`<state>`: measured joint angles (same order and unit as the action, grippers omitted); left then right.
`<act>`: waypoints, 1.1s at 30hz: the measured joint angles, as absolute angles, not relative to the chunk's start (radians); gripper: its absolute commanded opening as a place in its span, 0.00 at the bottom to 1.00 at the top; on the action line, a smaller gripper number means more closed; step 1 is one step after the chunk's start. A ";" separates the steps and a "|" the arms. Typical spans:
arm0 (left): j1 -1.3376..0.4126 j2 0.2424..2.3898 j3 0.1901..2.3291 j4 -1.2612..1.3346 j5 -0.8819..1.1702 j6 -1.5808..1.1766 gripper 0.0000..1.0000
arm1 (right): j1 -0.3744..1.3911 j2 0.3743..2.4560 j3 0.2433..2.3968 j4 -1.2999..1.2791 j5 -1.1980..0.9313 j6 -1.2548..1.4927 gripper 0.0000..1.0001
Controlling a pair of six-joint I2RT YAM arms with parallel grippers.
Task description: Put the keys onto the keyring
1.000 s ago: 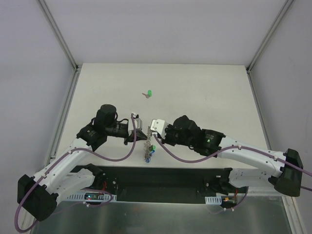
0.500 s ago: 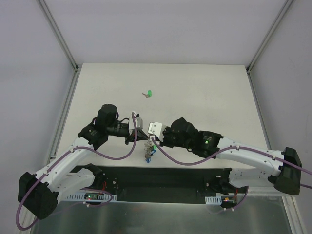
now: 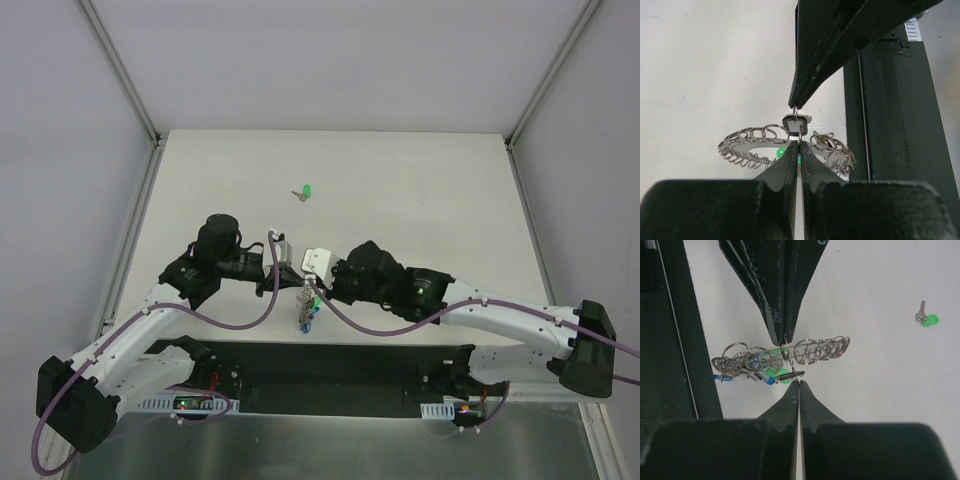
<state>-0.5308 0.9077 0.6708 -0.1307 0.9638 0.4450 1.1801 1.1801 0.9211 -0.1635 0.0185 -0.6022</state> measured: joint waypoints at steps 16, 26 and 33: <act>-0.531 0.908 0.657 -0.116 0.963 0.445 0.00 | 1.183 1.180 0.922 -0.161 -0.015 -0.542 0.01; -0.531 0.908 0.657 -0.113 0.962 0.445 0.00 | 1.183 1.180 0.922 -0.161 0.015 -0.520 0.01; -0.531 0.908 0.657 -0.112 0.961 0.445 0.00 | 1.183 1.180 0.922 -0.151 0.026 -0.508 0.01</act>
